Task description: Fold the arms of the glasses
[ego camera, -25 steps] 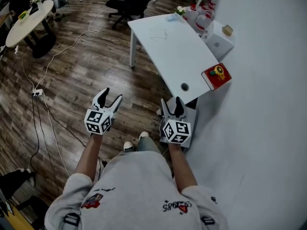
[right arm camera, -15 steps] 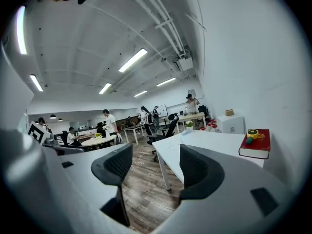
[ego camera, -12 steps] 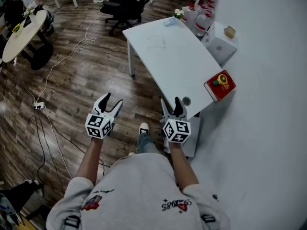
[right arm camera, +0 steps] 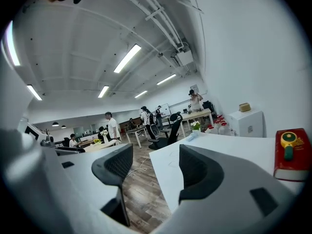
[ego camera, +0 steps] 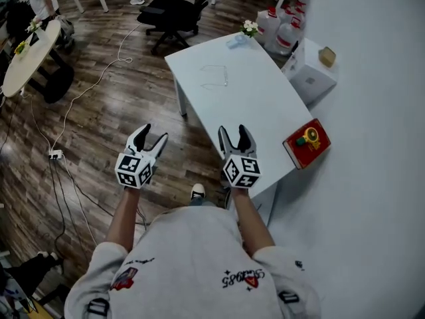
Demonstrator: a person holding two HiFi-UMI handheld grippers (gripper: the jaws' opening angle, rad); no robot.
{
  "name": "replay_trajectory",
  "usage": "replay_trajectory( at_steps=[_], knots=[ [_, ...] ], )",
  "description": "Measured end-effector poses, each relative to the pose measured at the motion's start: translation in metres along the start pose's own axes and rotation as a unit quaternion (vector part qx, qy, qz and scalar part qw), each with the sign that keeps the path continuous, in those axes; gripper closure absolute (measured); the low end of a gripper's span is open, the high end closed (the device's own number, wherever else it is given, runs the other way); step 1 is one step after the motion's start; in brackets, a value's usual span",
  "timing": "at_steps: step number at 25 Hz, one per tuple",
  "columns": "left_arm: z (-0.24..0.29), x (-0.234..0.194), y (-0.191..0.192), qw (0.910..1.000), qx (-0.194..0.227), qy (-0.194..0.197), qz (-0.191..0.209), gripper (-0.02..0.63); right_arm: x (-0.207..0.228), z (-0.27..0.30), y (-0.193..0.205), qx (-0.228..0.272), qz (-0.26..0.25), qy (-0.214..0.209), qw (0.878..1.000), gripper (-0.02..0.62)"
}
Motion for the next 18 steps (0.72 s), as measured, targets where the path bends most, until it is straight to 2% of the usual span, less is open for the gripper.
replay_trajectory(
  at_steps=[9,18],
  knots=[
    [0.069,-0.028,-0.019,1.0,0.004,-0.006,-0.004,0.334,0.032,0.079,-0.018,-0.007,-0.002,-0.019,1.0,0.316],
    [0.16,-0.074,-0.032,0.9995,0.008,0.029,-0.011,0.334,0.055,0.157,-0.025,-0.017,-0.006,0.005,1.0,0.33]
  ],
)
Point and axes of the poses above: the fingertips, and each gripper's own axes: z forward along the fingers, x to its right, y out of its underside, the point moved 6 cm from there along -z, backward along the fingers, and after that the axes turned 2 degrees about z, right-handed, at the moved point
